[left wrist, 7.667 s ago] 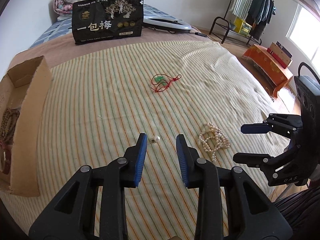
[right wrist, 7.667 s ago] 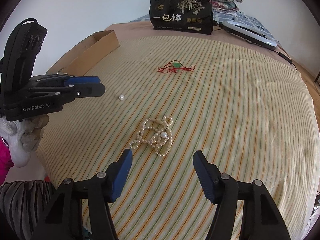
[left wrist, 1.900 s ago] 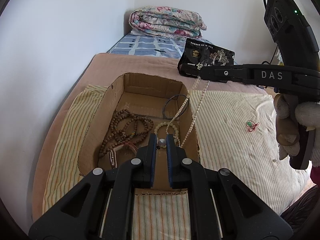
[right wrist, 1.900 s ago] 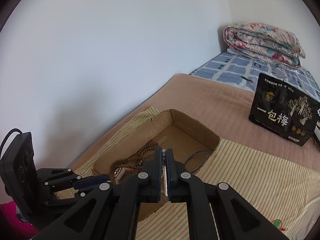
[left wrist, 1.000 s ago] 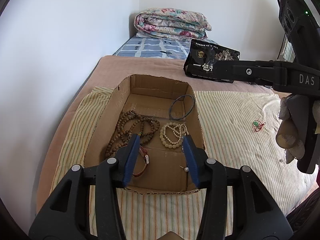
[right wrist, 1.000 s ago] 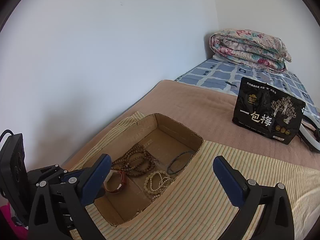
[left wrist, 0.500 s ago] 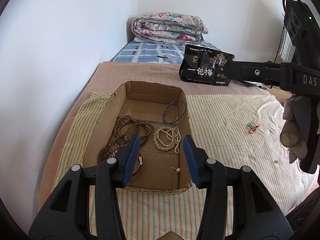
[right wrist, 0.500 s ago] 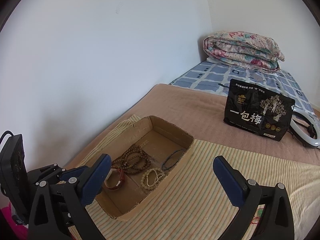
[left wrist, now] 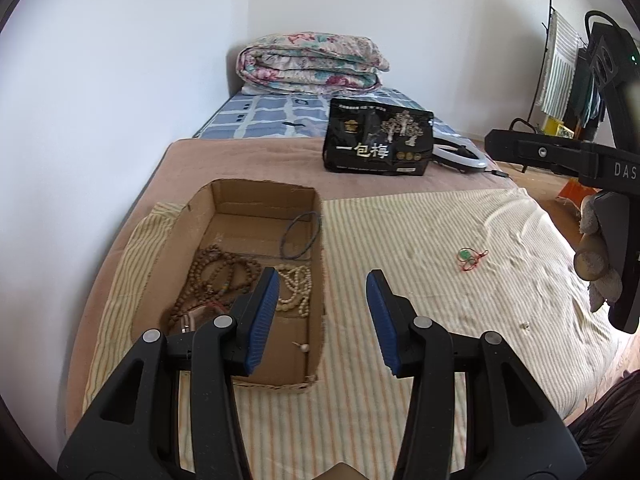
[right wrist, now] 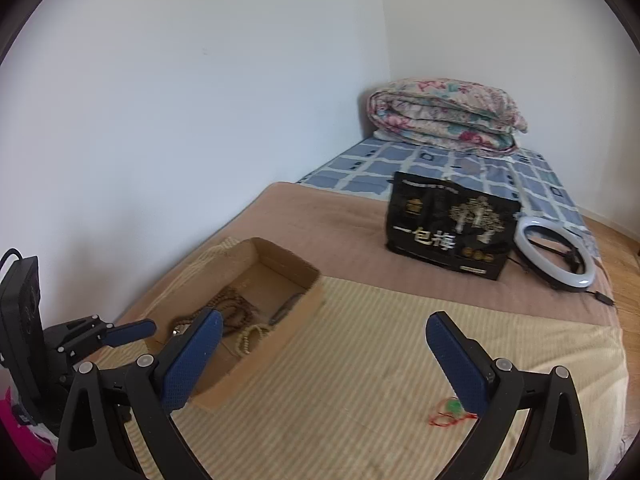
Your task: Organize jewelry
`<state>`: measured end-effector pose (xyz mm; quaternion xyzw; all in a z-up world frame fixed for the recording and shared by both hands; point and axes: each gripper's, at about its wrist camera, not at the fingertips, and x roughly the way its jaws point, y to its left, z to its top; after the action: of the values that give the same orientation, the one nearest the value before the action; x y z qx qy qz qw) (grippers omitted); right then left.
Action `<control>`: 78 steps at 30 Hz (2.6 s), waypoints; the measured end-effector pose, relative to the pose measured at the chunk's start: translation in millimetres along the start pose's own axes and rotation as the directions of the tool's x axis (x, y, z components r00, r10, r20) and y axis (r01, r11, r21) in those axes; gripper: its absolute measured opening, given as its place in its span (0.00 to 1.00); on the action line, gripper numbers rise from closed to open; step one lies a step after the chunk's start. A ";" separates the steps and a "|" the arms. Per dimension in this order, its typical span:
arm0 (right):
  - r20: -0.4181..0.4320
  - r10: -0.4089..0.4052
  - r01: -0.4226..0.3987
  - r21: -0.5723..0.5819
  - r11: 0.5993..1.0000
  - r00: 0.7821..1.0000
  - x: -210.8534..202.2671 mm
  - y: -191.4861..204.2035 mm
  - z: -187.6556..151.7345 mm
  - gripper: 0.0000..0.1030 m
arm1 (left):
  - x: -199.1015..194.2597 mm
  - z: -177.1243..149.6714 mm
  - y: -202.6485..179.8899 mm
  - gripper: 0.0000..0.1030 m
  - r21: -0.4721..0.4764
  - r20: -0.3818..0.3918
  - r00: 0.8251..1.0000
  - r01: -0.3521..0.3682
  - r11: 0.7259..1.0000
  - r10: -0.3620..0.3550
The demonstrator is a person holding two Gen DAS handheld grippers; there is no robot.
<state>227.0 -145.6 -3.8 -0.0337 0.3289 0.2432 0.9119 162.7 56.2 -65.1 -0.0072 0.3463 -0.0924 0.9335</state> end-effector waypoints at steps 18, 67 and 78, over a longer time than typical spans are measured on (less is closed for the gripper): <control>-0.028 -0.195 0.196 0.042 0.980 0.980 -77.5 -102.3 -63.8 1.00 | 22.4 7.3 -76.5 0.45 0.080 -0.030 0.994 0.109 0.991 -0.107; -0.287 0.007 0.002 0.032 0.999 0.958 -14.6 -116.7 -231.9 0.33 | 229.1 -0.4 -205.0 0.45 -0.001 -0.289 0.934 0.217 0.976 -0.208; -0.293 -0.017 0.015 -0.008 1.000 0.956 -10.6 -110.8 -232.6 0.27 | 238.5 -2.5 -217.7 0.21 0.087 -0.258 0.959 0.148 0.985 -0.122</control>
<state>135.9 -299.1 -189.9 -0.0745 0.4594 0.2290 0.8550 301.8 -200.1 -204.1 0.0301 0.4552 -0.1742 0.8727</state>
